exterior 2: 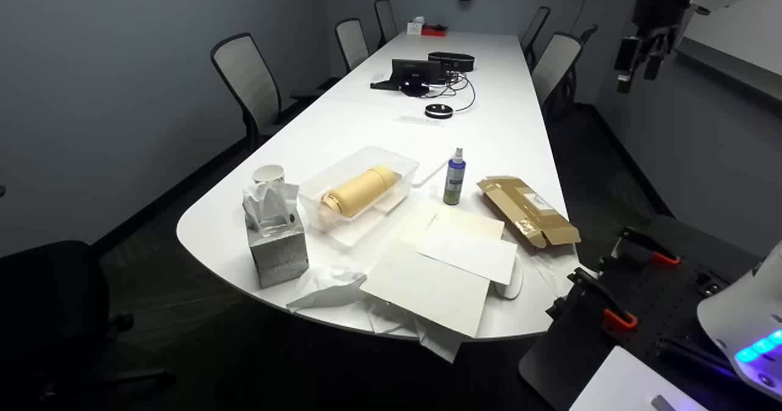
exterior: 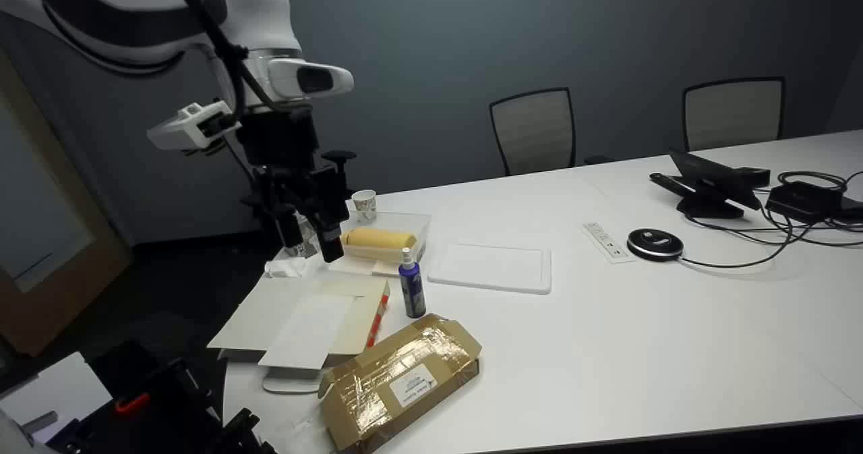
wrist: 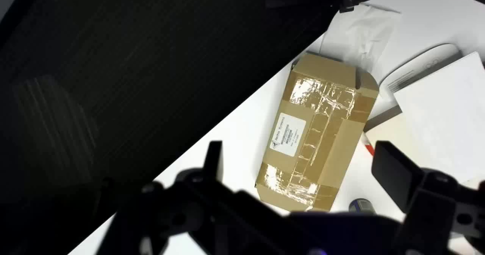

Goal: Put the blue bottle inside the clear lunch box

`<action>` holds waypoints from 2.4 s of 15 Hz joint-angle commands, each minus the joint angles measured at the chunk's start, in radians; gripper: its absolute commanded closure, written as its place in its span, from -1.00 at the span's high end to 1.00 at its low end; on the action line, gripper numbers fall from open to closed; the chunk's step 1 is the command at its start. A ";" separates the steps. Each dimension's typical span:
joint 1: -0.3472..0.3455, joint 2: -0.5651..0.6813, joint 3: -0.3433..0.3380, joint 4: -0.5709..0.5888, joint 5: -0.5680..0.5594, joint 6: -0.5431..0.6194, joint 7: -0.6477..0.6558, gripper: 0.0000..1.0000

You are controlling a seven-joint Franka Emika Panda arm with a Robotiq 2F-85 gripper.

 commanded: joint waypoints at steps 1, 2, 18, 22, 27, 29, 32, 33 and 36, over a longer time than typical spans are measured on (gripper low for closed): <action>0.000 0.000 0.000 0.001 0.001 -0.002 0.000 1.00; -0.001 0.000 -0.001 0.001 0.001 -0.002 0.000 1.00; 0.073 0.765 0.087 0.516 0.179 0.438 0.587 1.00; 0.109 0.944 0.096 0.715 0.336 0.384 0.570 1.00; 0.160 1.049 0.085 0.850 0.379 0.269 0.586 1.00; 0.173 1.060 0.091 0.865 0.396 0.226 0.596 1.00; 0.209 1.056 0.083 0.849 0.397 0.214 0.635 1.00; 0.222 1.053 0.078 0.837 0.395 0.224 0.659 1.00; 0.239 1.057 0.085 0.811 0.412 0.253 0.693 1.00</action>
